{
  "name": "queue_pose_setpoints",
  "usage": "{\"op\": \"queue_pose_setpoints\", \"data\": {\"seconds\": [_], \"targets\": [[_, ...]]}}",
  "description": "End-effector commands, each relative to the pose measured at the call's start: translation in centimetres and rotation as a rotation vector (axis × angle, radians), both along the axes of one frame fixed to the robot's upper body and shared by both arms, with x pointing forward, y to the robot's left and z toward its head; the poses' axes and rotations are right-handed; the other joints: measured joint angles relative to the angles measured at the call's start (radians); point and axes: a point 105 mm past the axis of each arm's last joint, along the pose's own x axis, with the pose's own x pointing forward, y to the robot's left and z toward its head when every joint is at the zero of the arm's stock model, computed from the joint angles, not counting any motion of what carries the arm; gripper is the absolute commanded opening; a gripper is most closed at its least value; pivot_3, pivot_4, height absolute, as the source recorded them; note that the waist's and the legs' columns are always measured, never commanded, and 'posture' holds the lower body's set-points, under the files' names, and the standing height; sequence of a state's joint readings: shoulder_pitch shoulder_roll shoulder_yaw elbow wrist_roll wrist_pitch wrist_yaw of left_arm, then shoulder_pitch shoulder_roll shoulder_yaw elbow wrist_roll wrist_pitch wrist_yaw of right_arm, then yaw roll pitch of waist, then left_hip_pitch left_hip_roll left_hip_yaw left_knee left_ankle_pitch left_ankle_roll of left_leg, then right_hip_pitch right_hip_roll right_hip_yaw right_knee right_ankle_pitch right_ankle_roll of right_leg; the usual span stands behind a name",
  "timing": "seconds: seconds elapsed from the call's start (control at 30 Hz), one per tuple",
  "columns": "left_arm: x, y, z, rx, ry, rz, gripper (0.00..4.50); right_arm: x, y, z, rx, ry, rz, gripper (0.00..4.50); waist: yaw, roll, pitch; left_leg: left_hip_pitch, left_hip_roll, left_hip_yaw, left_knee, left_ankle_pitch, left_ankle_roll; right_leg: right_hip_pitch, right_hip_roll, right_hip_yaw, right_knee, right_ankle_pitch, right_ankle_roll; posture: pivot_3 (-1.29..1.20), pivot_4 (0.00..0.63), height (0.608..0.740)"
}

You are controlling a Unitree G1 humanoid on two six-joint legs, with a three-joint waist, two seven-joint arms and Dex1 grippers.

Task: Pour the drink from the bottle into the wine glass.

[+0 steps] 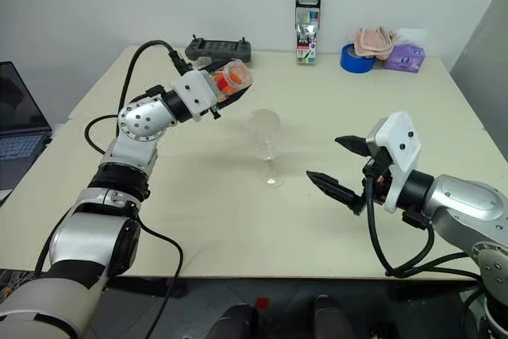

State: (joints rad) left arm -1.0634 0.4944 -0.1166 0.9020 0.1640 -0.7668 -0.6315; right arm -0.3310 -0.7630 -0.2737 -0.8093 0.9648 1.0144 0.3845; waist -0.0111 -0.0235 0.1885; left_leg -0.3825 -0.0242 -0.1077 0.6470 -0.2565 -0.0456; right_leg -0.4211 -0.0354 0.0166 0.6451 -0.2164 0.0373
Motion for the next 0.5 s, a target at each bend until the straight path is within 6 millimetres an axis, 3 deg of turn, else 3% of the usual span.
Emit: {"op": "queue_pose_setpoints", "data": {"seconds": [0.03,0.5], "targets": [[-0.5,-0.49,1.55,0.065,-0.104,-0.018,1.8,-0.41,0.57,0.73,0.02,-0.053,0.015,4.5,-0.001,0.0,0.0,0.0,0.0,0.0,0.0,0.0,0.0,0.0,0.0,0.0,0.0,0.0,0.0,0.0,0.15,0.74],[-0.55,-0.66,1.92,0.17,-0.245,0.008,1.8,0.01,0.64,0.62,0.021,-0.059,0.002,4.5,-0.001,0.0,0.0,0.0,0.0,0.0,0.0,0.0,0.0,0.0,0.0,0.0,0.0,0.0,0.0,0.0,0.15,0.74]]}}
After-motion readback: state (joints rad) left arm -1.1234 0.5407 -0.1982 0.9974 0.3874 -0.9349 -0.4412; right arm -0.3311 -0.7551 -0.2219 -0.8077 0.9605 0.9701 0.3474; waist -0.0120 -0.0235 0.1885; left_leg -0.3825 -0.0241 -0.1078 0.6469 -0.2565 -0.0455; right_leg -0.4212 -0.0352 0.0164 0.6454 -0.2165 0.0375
